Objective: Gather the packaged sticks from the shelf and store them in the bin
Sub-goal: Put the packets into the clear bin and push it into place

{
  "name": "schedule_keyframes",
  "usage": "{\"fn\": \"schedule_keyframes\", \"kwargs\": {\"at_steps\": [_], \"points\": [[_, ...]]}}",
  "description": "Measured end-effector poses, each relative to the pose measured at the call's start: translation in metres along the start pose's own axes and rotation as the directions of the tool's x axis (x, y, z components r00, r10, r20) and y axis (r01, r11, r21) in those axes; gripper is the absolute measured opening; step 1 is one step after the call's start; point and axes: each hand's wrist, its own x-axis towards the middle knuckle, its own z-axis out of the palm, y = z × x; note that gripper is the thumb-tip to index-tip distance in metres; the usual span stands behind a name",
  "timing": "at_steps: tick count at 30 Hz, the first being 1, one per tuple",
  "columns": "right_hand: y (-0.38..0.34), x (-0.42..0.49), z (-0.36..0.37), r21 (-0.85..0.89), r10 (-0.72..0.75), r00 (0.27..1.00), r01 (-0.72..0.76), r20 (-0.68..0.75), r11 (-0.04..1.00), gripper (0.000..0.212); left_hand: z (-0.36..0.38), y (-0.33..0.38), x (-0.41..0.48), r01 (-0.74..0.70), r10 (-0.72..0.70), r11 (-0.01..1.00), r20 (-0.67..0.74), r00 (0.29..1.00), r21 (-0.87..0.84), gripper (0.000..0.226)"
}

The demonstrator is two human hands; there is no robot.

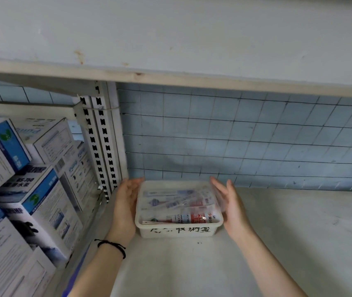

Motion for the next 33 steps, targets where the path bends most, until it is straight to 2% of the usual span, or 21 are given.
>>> {"fn": "schedule_keyframes", "kwargs": {"at_steps": [3, 5, 7, 11, 14, 18, 22, 26, 33], "points": [[0.004, -0.005, -0.003, 0.012, -0.011, 1.0, 0.011, -0.018, 1.0, 0.043, -0.004, -0.003, -0.003, -0.01, 0.01, 1.0, 0.032, 0.999, 0.011, 0.017], [0.003, -0.007, -0.002, 0.017, -0.056, 0.996, 0.058, -0.066, 0.998, 0.031, -0.007, -0.003, -0.003, -0.067, 0.065, 0.996, 0.028, 0.997, 0.067, 0.01], [0.0, -0.007, -0.002, 0.03, -0.085, 0.987, 0.09, -0.138, 0.995, 0.021, -0.009, -0.002, -0.002, -0.114, 0.115, 0.984, 0.0, 0.993, 0.139, 0.011], [-0.003, 0.007, -0.007, -0.01, -0.133, 0.965, 0.135, -0.225, 0.991, 0.012, -0.011, 0.002, 0.01, -0.079, 0.096, 0.971, -0.064, 0.993, 0.226, 0.01], [-0.008, 0.02, -0.007, -0.076, -0.074, 0.97, 0.058, -0.233, 0.995, 0.011, -0.011, 0.007, 0.025, 0.037, 0.01, 0.919, -0.118, 0.993, 0.391, 0.014], [-0.017, 0.032, 0.0, -0.248, 0.109, 0.978, -0.152, -0.18, 0.957, 0.03, -0.012, 0.013, 0.036, 0.187, -0.143, 0.86, -0.127, 0.981, 0.474, 0.031], [-0.019, 0.038, 0.001, -0.297, 0.16, 0.971, -0.207, -0.176, 0.932, 0.024, -0.009, 0.016, 0.035, 0.192, -0.15, 0.836, -0.122, 0.981, 0.513, 0.029], [-0.016, 0.04, -0.007, -0.317, 0.219, 0.96, -0.266, -0.174, 0.91, 0.031, -0.008, 0.015, 0.036, 0.223, -0.175, 0.84, -0.143, 0.974, 0.494, 0.021], [-0.021, 0.044, -0.008, -0.304, 0.242, 0.956, -0.282, -0.163, 0.91, 0.018, -0.008, 0.015, 0.041, 0.239, -0.198, 0.817, -0.134, 0.971, 0.524, 0.019]]}}
